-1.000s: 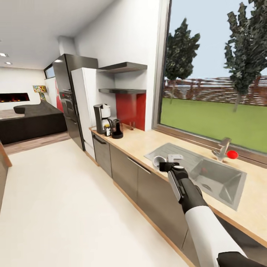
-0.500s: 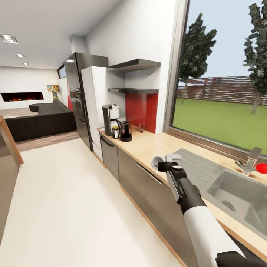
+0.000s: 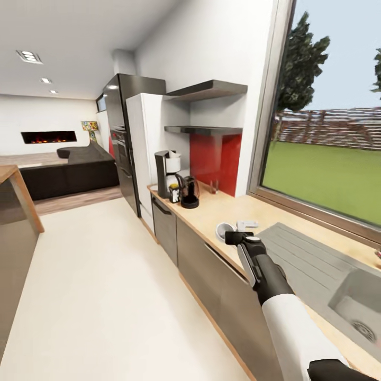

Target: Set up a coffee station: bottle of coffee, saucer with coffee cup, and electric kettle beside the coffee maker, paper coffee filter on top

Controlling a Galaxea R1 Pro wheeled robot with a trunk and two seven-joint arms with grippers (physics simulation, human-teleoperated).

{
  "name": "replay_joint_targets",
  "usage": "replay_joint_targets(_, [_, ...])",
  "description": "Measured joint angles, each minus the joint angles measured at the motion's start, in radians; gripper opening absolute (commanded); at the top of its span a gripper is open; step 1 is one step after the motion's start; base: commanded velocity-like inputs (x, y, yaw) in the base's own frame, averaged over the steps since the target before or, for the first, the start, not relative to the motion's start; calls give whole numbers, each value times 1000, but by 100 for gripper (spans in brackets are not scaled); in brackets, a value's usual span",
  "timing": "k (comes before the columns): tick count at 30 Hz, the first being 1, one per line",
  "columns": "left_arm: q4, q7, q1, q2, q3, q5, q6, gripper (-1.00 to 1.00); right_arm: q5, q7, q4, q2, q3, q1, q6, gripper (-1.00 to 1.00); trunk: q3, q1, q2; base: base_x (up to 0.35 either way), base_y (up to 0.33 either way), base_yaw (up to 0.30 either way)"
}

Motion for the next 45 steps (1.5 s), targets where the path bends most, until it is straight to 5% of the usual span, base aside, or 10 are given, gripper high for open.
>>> replay_joint_targets(7, [0,0,0,0,0,4,0,100,0,1,1,0,0,0,0,-100,0,0,0,306,139,275])
replay_joint_targets(16, [0,0,0,0,-2,61,-1,100,0,1,2,0,0,0,0,-100,0,0,0,282,210,276])
replay_joint_targets(45, [0,0,0,0,-2,62,-3,100,0,1,3,-1,0,0,-1,-100,0,0,0,271,218,210])
